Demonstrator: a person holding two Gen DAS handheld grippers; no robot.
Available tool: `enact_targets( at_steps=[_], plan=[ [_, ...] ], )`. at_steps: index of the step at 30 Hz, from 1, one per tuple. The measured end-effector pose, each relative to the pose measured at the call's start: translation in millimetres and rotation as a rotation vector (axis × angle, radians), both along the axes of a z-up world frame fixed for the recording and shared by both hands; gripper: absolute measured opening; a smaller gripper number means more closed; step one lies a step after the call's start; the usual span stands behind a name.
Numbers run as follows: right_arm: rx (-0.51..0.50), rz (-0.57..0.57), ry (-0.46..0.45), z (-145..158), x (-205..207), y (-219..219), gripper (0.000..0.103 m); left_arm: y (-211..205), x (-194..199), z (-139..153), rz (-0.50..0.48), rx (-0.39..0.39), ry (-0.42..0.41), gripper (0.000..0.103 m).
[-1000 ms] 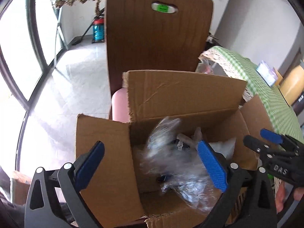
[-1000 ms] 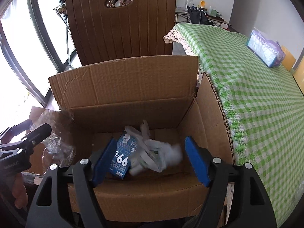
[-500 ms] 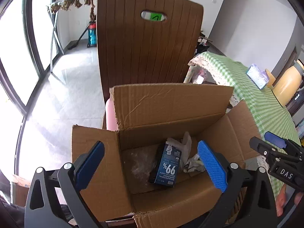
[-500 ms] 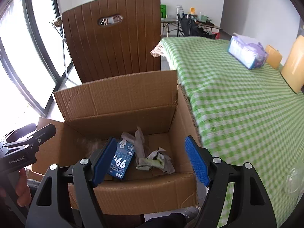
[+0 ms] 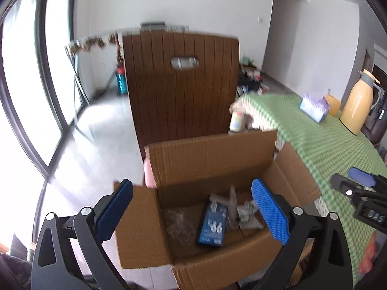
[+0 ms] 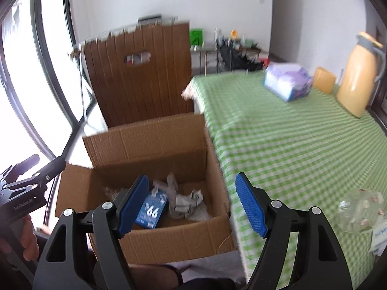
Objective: Collect trash
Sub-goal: 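Move both tools back over the table toward the cup and bottle cap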
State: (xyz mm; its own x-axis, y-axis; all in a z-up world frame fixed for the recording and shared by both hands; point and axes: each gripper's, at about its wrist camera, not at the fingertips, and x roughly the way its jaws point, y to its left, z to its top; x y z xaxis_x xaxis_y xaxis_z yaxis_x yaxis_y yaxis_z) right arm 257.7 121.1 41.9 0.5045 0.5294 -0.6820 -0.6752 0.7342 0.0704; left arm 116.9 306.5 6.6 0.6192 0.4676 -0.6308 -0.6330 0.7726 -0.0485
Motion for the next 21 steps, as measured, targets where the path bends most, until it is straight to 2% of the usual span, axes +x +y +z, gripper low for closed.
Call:
enact_targets(
  at_steps=[4, 6, 10, 12, 15, 21],
  plan=[
    [0.091, -0.072, -0.092, 22, -8, -44, 0.079, -34, -3, 23, -0.026, 0.154, -0.09, 0.095],
    [0.114, -0.111, -0.115, 28, -11, -67, 0.079, -53, -1, 30, -0.062, 0.19, -0.128, 0.095],
    [0.14, -0.216, -0.179, 40, -20, -124, 0.079, -90, 9, 38, -0.158, 0.184, -0.164, 0.095],
    [0.147, -0.275, -0.219, 44, -26, -155, 0.086, -111, 15, 39, -0.203, 0.184, -0.176, 0.095],
    [0.16, -0.37, -0.25, 46, -36, -206, 0.086, -149, 27, 38, -0.291, 0.174, -0.196, 0.095],
    [0.108, -0.609, -0.278, 45, -65, -318, 0.086, -240, 58, 32, -0.504, 0.138, -0.186, 0.095]
  ],
)
